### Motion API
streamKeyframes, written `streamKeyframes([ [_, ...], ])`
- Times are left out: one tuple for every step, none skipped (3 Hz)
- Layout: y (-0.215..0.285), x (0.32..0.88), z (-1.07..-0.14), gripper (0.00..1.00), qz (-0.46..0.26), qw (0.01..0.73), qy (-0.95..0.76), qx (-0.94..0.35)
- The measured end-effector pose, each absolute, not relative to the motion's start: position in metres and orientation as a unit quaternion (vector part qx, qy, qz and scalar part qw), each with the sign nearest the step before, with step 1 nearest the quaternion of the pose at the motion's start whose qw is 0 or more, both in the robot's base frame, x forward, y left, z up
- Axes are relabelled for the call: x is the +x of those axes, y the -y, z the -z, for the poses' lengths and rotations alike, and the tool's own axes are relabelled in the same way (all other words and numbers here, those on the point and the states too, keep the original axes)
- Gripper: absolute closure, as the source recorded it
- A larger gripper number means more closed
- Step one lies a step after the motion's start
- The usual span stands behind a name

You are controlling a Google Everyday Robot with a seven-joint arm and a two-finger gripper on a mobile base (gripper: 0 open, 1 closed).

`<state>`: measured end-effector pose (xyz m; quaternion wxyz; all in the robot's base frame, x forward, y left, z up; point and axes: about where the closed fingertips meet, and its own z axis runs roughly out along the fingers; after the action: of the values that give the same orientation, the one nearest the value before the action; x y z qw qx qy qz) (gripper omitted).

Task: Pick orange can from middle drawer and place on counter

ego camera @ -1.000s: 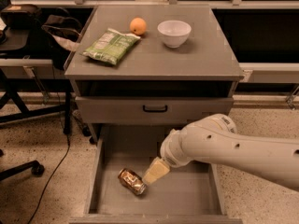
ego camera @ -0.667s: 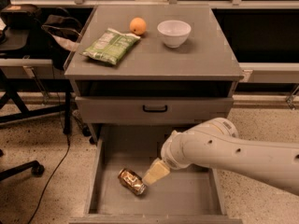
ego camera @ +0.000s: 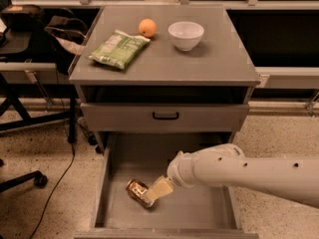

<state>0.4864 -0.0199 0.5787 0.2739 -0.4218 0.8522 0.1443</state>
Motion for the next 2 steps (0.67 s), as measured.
streamKeyframes([
  [0.007, 0.490, -0.550, 0.00, -0.161, 0.262, -0.860, -0.408],
  [0.001, 0.493, -0.529, 0.00, -0.163, 0.252, -0.868, -0.396],
])
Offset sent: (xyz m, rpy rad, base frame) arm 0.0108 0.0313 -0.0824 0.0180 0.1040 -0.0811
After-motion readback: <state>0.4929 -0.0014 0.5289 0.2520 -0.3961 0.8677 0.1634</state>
